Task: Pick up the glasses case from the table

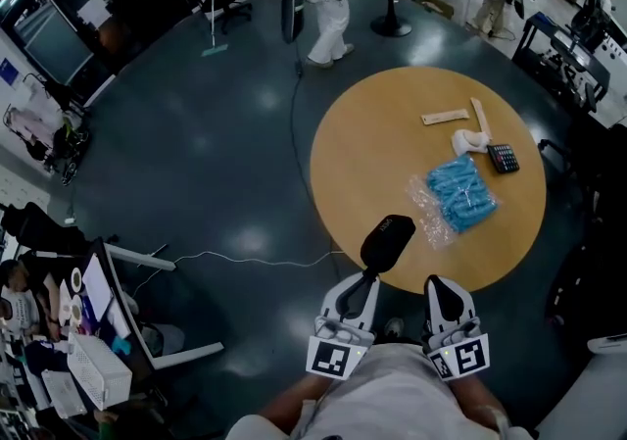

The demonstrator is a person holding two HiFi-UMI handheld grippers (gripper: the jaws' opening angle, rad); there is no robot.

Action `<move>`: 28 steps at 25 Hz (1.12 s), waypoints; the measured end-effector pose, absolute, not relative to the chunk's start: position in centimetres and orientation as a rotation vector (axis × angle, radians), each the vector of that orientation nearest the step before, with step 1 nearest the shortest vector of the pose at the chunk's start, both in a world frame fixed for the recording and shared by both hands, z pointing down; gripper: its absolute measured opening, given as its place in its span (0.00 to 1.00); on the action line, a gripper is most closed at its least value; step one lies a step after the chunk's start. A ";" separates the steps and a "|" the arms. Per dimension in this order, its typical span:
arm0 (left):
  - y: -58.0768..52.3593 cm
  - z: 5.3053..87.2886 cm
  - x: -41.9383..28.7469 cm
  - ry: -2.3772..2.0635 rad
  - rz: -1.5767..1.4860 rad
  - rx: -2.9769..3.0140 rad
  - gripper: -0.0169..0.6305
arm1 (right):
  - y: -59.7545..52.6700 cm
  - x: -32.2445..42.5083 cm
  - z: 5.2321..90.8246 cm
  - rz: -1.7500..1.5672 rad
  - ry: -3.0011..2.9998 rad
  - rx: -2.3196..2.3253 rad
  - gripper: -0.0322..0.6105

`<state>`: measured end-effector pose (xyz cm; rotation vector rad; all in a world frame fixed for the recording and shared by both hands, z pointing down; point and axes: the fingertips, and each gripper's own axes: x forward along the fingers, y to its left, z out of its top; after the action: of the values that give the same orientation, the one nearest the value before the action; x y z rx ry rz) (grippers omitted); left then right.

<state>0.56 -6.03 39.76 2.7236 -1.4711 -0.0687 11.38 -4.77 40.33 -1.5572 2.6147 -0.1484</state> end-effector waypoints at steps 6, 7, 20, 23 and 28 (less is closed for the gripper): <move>-4.6 39.7 1.2 -1.427 -0.074 2.731 0.07 | -4.4 11.3 39.9 -0.127 2.609 -1.561 0.08; -4.6 39.6 1.1 -1.432 -0.076 2.735 0.07 | -4.3 11.4 39.8 -0.124 2.607 -1.563 0.08; -4.0 39.7 0.7 -1.436 -0.075 2.712 0.07 | -3.3 11.1 40.1 -0.085 2.634 -1.611 0.07; -3.9 39.7 0.7 -1.433 -0.075 2.724 0.07 | -3.2 11.1 40.1 -0.086 2.630 -1.621 0.07; -3.6 39.8 0.9 -1.427 -0.084 2.728 0.07 | -2.9 11.2 40.3 -0.090 2.630 -1.630 0.07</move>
<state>0.87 -3.62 39.79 2.7279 -1.4274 -0.0842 11.25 -2.86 40.32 -1.6298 2.6299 -0.0898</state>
